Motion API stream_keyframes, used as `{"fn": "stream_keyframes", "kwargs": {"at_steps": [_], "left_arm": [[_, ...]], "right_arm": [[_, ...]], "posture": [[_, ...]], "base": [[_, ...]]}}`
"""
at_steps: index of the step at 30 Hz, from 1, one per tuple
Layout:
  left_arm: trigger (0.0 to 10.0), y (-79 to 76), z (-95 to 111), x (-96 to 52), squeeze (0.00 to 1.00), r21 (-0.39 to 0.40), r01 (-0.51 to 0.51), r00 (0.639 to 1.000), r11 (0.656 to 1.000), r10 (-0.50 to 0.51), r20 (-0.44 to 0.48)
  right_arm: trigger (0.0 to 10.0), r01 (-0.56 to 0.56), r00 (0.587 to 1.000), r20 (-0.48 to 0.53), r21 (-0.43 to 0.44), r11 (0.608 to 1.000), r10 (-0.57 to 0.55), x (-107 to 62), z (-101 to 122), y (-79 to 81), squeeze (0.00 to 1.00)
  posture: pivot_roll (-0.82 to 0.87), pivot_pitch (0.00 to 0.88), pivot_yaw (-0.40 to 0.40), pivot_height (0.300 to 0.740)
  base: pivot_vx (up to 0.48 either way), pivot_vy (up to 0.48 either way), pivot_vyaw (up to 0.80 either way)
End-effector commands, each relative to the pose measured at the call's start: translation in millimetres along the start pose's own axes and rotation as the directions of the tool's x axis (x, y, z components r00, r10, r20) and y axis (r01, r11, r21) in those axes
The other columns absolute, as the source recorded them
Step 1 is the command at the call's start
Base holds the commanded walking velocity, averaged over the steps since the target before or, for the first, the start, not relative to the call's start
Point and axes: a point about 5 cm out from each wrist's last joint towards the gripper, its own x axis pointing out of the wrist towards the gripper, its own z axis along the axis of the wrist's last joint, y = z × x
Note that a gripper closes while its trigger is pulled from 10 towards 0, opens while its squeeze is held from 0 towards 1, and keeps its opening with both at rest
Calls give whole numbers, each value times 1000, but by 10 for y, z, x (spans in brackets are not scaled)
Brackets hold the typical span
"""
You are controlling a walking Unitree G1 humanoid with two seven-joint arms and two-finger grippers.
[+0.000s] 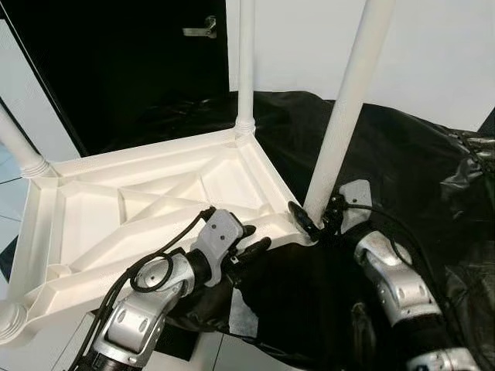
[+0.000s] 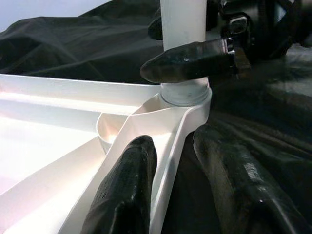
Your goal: Building children table
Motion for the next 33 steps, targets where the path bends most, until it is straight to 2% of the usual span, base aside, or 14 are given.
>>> {"fn": "stream_keyframes", "kwargs": {"at_steps": [1,5,6,15,19,21,22,24,25,27,29,30,32,33], "left_arm": [[10000,14,-11,1,0,9,0,1000,1000,0,-3],[10000,18,2,10,0,15,4,1000,1000,-4,3],[10000,24,3,2,0,16,0,1000,1000,0,3],[10000,19,-17,-27,0,10,-17,1000,1000,17,0],[10000,9,-17,-17,0,4,-23,1000,1000,23,3],[10000,9,-17,-16,0,3,-23,1000,1000,23,3],[10000,8,-18,-16,0,3,-23,1000,1000,23,4],[10000,7,-18,-20,0,2,-22,1000,1000,22,5],[10000,8,-15,-17,0,-2,-21,1000,1000,22,7],[10000,5,-16,-6,0,-7,-19,1000,1000,19,8],[10000,-4,-17,4,0,-7,-15,1000,1000,15,7],[10000,-4,-17,4,0,-7,-15,1000,1000,15,7],[10000,-6,-18,7,0,-8,-10,1000,1000,10,7],[10000,-6,-18,7,0,-8,-10,1000,1000,10,7]], "right_arm": [[10000,-38,999,-8,8,999,38,8,-38,36,0],[10000,-145,989,-33,-5,989,145,83,-56,32,0],[0,-198,979,-54,-14,980,197,122,-73,30,0],[0,-222,973,-76,-33,975,219,99,-109,-32,0],[0,-107,991,-89,-21,994,105,50,-156,-64,0],[0,-92,992,-90,-24,995,90,51,-163,-73,0],[4627,-66,994,-85,-13,998,65,44,-171,-51,0],[4627,-38,996,-87,-19,999,36,40,-184,-27,0],[10000,10,997,-73,6,1000,-9,36,-185,15,0],[10000,158,984,-88,30,987,-155,29,-207,54,0],[10000,320,938,-145,24,947,-314,6,-260,50,0],[10000,320,938,-145,24,947,-314,6,-260,50,0],[10000,442,884,-180,24,897,-431,-19,-299,99,0],[10000,442,884,-180,24,897,-431,-19,-299,99,0]], "posture": [[48,0,-31,740],[51,0,-31,740],[59,0,-35,740],[66,0,-44,740],[62,0,-44,740],[62,0,-44,740],[60,0,-44,740],[55,0,-41,740],[53,0,-39,740],[47,0,-33,740],[47,0,-33,740],[47,0,-33,740],[39,0,-26,740],[39,0,-26,740]], "base": [[0,0,0],[0,0,0],[0,0,0],[0,0,0],[0,0,0],[0,0,0],[0,0,0],[0,0,0],[0,0,0],[0,0,0],[0,0,0],[0,0,0],[0,0,0],[0,0,0]]}}
